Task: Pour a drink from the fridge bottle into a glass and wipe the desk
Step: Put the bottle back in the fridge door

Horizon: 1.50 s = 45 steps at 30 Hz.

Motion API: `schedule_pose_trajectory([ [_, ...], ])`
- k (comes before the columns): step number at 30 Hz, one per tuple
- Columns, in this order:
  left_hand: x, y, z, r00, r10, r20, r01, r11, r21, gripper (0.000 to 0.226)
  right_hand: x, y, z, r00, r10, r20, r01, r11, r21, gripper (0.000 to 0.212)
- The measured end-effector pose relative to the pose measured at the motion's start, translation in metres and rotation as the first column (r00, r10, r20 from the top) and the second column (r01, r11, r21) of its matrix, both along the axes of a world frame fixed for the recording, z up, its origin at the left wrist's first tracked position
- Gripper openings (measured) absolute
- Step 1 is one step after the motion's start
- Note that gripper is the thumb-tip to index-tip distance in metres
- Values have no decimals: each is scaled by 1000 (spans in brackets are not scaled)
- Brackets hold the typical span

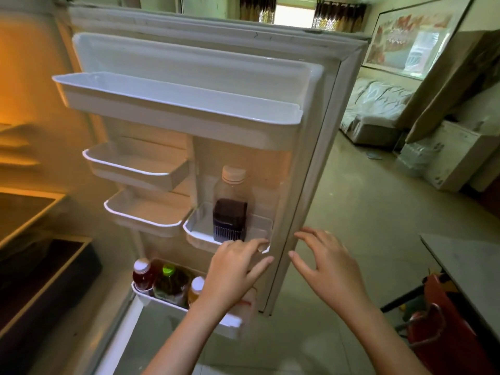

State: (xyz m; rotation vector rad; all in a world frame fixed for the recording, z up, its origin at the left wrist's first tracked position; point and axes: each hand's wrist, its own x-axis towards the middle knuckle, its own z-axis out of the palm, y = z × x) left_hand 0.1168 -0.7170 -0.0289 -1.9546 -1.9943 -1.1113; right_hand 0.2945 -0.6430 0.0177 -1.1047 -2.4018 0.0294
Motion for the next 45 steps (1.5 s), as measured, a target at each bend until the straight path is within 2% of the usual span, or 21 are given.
schedule_pose_trajectory([
  [3,6,-3,3,993,107,40,-107,994,0,35,11,7,-3,1000,17,-23,-17,1000,-6,35],
  [5,10,-9,5,980,190,65,-193,981,31,36,17,11,-5,998,17,-53,-19,999,-41,38],
  [9,12,-30,5,934,350,64,-352,936,17,37,18,18,-12,992,18,-122,-35,990,-140,54],
  [12,10,-51,7,888,441,131,-446,895,11,37,8,13,-14,986,100,-134,-122,979,-165,68],
  [15,14,-76,17,862,409,299,-444,895,54,28,-3,-9,-14,955,256,-151,-276,953,-128,58],
  [17,22,-92,25,857,332,393,-419,893,161,45,-8,-27,-19,920,319,-226,-347,933,-98,51],
  [18,26,-100,30,870,301,392,-409,884,229,57,-10,-35,-23,903,338,-264,-369,926,-76,52],
  [20,34,-114,42,907,269,324,-374,867,329,69,-16,-50,-30,868,394,-303,-417,909,-15,56],
  [23,38,-132,56,945,283,162,-324,868,376,73,-31,-75,-34,825,464,-324,-453,884,112,59],
  [25,35,-144,63,939,336,74,-338,858,388,73,-42,-94,-36,795,490,-358,-467,871,156,55],
  [29,26,-176,71,891,452,36,-432,824,367,80,-63,-126,-43,723,558,-407,-534,825,183,54],
  [33,13,-211,86,836,548,21,-516,772,370,89,-84,-149,-58,655,671,-347,-607,741,287,54],
  [37,-4,-246,105,785,616,-72,-533,729,429,90,-107,-164,-85,615,773,-158,-719,632,290,47],
  [40,-24,-271,112,674,699,-240,-542,688,483,74,-132,-180,-107,544,838,-32,-804,532,265,38],
  [42,-39,-287,111,537,769,-348,-566,634,527,62,-151,-195,-115,499,864,68,-847,469,249,32],
  [45,-59,-309,105,375,836,-401,-627,547,554,51,-178,-221,-118,444,874,200,-886,395,243,37],
])
